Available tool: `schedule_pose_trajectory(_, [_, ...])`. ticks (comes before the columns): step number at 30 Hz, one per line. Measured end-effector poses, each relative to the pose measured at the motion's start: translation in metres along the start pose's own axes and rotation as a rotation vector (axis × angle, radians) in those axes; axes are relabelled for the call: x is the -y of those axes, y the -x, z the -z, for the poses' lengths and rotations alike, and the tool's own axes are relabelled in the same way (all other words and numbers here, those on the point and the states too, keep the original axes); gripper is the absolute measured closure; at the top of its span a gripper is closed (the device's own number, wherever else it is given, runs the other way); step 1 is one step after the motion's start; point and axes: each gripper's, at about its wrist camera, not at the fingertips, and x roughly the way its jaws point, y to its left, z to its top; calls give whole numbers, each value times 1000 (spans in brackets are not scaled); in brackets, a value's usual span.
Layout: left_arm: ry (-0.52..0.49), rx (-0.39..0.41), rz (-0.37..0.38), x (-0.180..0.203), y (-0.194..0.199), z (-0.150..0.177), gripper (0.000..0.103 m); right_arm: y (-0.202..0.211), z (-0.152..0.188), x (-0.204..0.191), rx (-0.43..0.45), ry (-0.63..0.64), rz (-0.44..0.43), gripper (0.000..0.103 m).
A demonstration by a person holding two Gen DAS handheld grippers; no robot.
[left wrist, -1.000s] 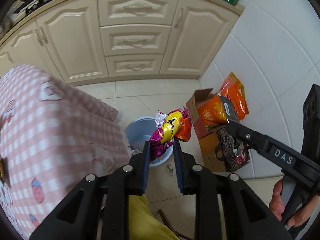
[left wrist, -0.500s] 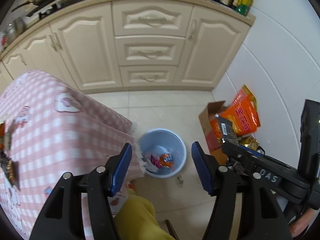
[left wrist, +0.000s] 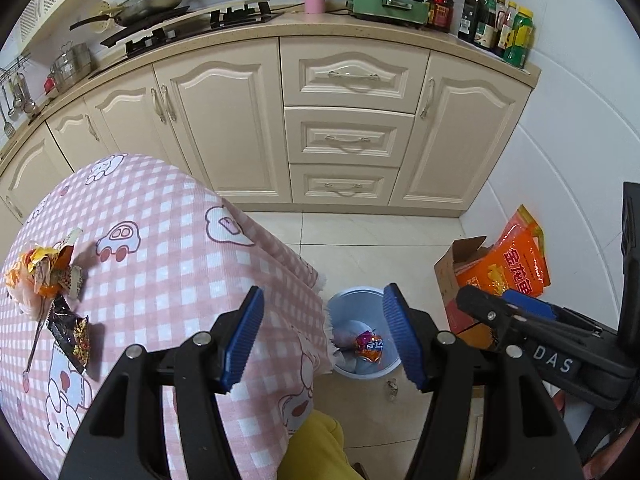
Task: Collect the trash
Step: 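Drop the candy wrapper and black packet into the blue bin with both tools, then move both tools back to the table and grasp the black snack packet with the right tool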
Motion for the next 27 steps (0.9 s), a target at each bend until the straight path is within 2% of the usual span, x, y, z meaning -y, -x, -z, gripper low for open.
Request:
schedule_pose_trajectory(13, [19, 21, 5, -14, 18, 11, 42, 17, 16, -18, 6, 17, 22, 33])
schedule_pose_trajectory(19, [49, 37, -9, -36, 34, 20, 42, 25, 24, -44, 11, 62, 16, 33])
schedule_pose_trajectory(27, [124, 67, -53, -87, 61, 35, 42, 26, 38, -97, -1, 160, -11, 33])
